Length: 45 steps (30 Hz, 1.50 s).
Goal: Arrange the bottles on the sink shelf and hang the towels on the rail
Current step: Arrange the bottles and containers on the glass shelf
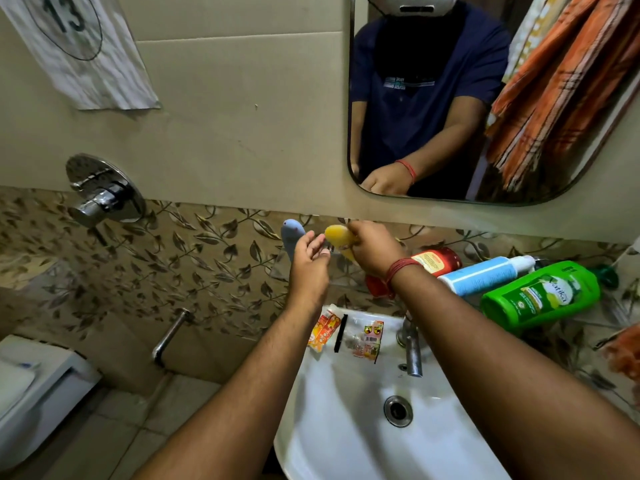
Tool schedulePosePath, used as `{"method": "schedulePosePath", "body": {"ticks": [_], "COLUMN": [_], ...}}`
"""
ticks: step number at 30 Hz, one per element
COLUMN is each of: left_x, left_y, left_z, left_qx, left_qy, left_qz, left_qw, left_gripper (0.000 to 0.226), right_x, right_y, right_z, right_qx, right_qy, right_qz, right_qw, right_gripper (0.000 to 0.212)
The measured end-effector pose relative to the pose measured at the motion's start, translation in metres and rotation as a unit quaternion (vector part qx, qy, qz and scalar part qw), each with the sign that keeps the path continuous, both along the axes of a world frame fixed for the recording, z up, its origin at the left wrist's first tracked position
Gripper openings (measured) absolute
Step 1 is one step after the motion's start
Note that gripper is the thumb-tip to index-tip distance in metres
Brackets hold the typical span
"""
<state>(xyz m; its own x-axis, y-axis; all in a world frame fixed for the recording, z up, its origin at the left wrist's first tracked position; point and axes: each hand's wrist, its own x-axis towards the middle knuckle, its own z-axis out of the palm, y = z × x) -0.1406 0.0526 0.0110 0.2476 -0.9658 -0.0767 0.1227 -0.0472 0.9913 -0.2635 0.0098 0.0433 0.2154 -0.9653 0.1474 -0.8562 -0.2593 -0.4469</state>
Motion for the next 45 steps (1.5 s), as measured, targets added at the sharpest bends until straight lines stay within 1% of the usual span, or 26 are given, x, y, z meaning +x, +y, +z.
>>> {"method": "schedulePosePath", "body": {"ticks": [3, 6, 10, 13, 17, 24, 32, 35, 41, 45], "left_x": [-0.004, -0.001, 0.007, 0.012, 0.016, 0.018, 0.016, 0.017, 0.018, 0.016], "left_y": [-0.007, -0.016, -0.028, -0.032, -0.035, -0.033, -0.032, -0.033, -0.035, -0.035], "left_z": [0.006, 0.007, 0.003, 0.002, 0.0, -0.006, -0.006, -0.004, -0.004, -0.006], "left_qx": [0.005, 0.006, 0.004, 0.004, -0.006, -0.033, -0.024, -0.032, -0.04, -0.034], "left_qy": [-0.043, -0.092, -0.116, -0.105, -0.088, -0.132, -0.208, -0.227, -0.238, -0.234], "left_qz": [-0.065, -0.113, -0.142, -0.162, -0.17, -0.172, -0.185, -0.187, -0.191, -0.187], "left_qw": [0.997, 0.989, 0.983, 0.981, 0.982, 0.976, 0.96, 0.955, 0.951, 0.953], "left_gripper": [0.052, 0.053, 0.055, 0.056, 0.05, 0.043, 0.038, 0.036, 0.036, 0.037], "right_x": [-0.003, -0.005, -0.004, -0.003, 0.0, 0.001, 0.001, 0.002, 0.001, 0.0], "right_y": [0.001, 0.002, 0.005, 0.006, 0.008, 0.015, 0.016, 0.015, 0.015, 0.016], "right_z": [0.001, -0.003, -0.005, -0.004, -0.004, -0.002, 0.001, 0.0, -0.004, -0.005], "right_qx": [0.036, 0.068, 0.083, 0.08, 0.078, 0.079, 0.073, 0.067, 0.062, 0.061], "right_qy": [-0.098, -0.175, -0.211, -0.209, -0.2, -0.184, -0.129, -0.126, -0.13, -0.129], "right_qz": [-0.048, -0.078, -0.097, -0.107, -0.112, -0.112, -0.099, -0.103, -0.102, -0.097], "right_qw": [0.993, 0.979, 0.969, 0.969, 0.97, 0.973, 0.984, 0.984, 0.984, 0.985], "right_gripper": [0.037, 0.033, 0.036, 0.036, 0.038, 0.037, 0.041, 0.042, 0.046, 0.046]}}
